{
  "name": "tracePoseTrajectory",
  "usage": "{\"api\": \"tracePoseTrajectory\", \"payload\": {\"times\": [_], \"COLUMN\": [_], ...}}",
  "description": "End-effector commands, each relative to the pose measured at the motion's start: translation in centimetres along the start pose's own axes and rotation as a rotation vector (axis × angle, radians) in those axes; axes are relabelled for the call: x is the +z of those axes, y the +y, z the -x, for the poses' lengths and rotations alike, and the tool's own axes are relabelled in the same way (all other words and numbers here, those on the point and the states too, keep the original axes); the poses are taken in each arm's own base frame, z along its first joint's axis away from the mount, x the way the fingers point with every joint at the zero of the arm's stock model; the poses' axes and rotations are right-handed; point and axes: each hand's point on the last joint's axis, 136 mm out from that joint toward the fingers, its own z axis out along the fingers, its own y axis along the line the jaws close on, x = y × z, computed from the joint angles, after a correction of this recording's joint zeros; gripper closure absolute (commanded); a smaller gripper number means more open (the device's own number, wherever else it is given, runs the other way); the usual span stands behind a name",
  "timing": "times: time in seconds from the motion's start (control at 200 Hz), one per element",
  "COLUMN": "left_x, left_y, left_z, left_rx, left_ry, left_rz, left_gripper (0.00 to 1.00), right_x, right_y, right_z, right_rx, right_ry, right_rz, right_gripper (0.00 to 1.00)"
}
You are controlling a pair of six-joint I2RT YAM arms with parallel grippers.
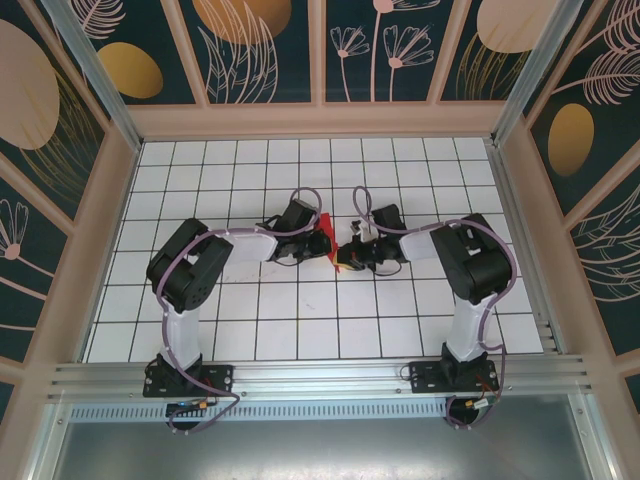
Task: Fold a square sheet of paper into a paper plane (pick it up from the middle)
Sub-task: Fold the wing for the fifth time at the center of the table.
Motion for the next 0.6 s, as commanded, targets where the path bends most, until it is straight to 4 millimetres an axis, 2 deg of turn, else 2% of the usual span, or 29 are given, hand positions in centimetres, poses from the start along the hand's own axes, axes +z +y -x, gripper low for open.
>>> {"api": "tracePoseTrajectory", "payload": {"times": [0.0,0.1,0.19,0.365,0.595], "left_x": [1.5,1.7,1.8,2.0,2.0], "left_y": [6.6,6.7,6.7,6.7,6.5], "left_z": [-1.7,-1.8,-1.9,-2.0,-2.0], "left_rx": [0.009,0.014,0.018,0.018,0.019], "left_ry": [0.036,0.04,0.047,0.053,0.055], "left_rz": [0.26,0.275,0.281,0.282,0.279], "left_gripper": [0.82,0.82,0.82,0.83,0.83], "right_x": [-2.0,-3.0,-3.0,-1.7,0.1], "right_y": [1.4,1.9,2.2,2.7,1.4], "right_z": [0.8,1.1,0.9,0.3,0.1], "right_rx": [-0.037,-0.07,-0.103,-0.128,-0.101], "right_ry": [-0.079,-0.134,-0.142,-0.108,-0.056], "right_rz": [-0.003,-0.042,-0.085,-0.101,-0.14], "right_gripper": [0.81,0.8,0.84,0.92,0.97]}}
